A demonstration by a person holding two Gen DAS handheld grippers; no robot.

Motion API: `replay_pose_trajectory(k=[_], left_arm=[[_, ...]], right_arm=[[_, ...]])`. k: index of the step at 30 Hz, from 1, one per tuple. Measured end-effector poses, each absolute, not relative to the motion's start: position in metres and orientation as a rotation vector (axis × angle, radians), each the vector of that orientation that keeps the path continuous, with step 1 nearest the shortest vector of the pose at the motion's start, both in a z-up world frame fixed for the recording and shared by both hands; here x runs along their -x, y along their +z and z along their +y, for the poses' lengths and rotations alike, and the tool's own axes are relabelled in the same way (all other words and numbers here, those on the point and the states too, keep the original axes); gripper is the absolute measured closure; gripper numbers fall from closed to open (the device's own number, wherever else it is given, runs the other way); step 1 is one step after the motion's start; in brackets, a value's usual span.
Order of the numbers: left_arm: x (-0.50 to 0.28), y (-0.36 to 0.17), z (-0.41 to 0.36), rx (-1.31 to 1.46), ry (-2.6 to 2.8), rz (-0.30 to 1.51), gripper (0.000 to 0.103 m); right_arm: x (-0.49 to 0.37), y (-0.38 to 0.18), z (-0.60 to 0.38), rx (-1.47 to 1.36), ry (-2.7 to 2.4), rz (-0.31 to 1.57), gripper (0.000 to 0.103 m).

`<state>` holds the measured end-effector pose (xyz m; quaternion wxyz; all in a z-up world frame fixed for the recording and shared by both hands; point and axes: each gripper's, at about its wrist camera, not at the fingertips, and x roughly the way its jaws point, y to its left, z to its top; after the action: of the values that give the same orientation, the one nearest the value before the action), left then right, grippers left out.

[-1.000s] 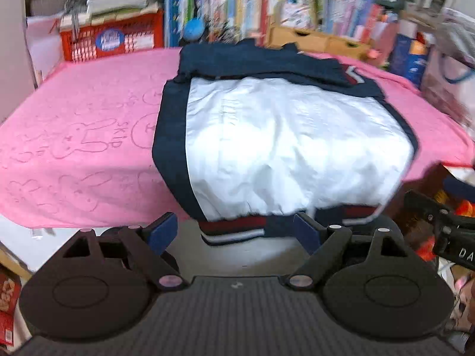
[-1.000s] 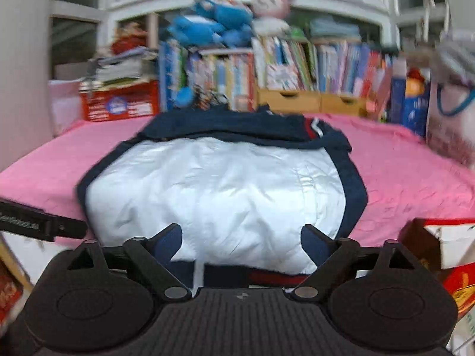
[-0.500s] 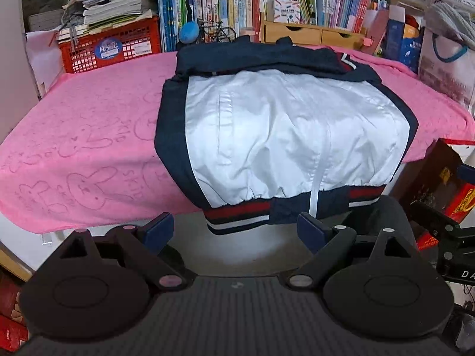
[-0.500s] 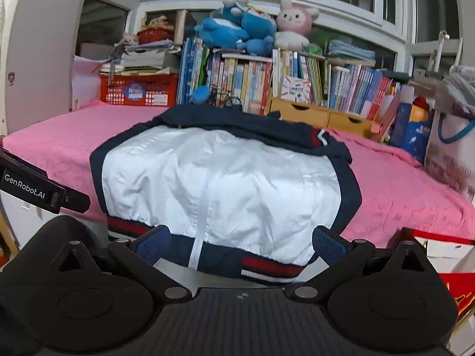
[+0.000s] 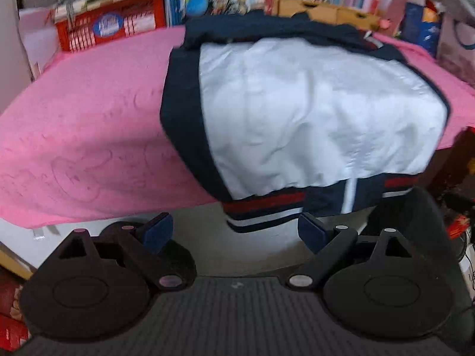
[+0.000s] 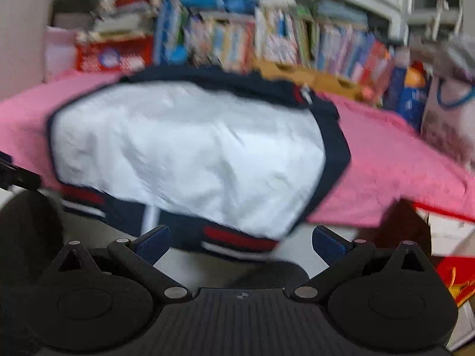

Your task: Fold clothes

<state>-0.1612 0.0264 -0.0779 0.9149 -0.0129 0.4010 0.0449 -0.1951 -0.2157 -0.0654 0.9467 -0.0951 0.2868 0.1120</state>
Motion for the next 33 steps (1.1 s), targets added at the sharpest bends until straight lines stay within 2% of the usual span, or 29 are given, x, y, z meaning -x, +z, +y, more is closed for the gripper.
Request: replay_pose_trajectory(k=[5, 7, 9, 26, 28, 31, 32, 33], left_arm=[[0.141, -0.097, 0.037, 0.019, 0.069, 0.883, 0.01], [0.134, -0.103, 0.038, 0.0, 0.058, 0.886, 0.008], [0.128, -0.107, 0.037, -0.011, 0.014, 0.854, 0.0], [0.088, -0.131, 0.051, 0.029, -0.232, 0.829, 0.0], [0.088, -0.137, 0.053, 0.06, -0.243, 0.799, 0.0], [0.084, -0.148, 0.058, 0.119, -0.297, 0.805, 0.0], [0.083, -0.152, 0.059, 0.139, -0.315, 0.807, 0.001], [0.084, -0.154, 0.061, 0.164, -0.33, 0.802, 0.007]], right_arm=[[0.156, -0.087, -0.243, 0.111, 0.238, 0.66, 0.001], [0.143, -0.093, -0.25, 0.097, 0.25, 0.663, 0.001], [0.131, -0.099, -0.253, 0.086, 0.27, 0.661, 0.001], [0.044, -0.141, -0.277, -0.03, 0.603, 0.772, 0.002], [0.041, -0.144, -0.28, -0.066, 0.625, 0.799, 0.008], [0.043, -0.143, -0.281, -0.097, 0.633, 0.837, 0.03], [0.046, -0.14, -0.283, -0.111, 0.64, 0.846, 0.043], [0.049, -0.136, -0.283, -0.128, 0.654, 0.86, 0.052]])
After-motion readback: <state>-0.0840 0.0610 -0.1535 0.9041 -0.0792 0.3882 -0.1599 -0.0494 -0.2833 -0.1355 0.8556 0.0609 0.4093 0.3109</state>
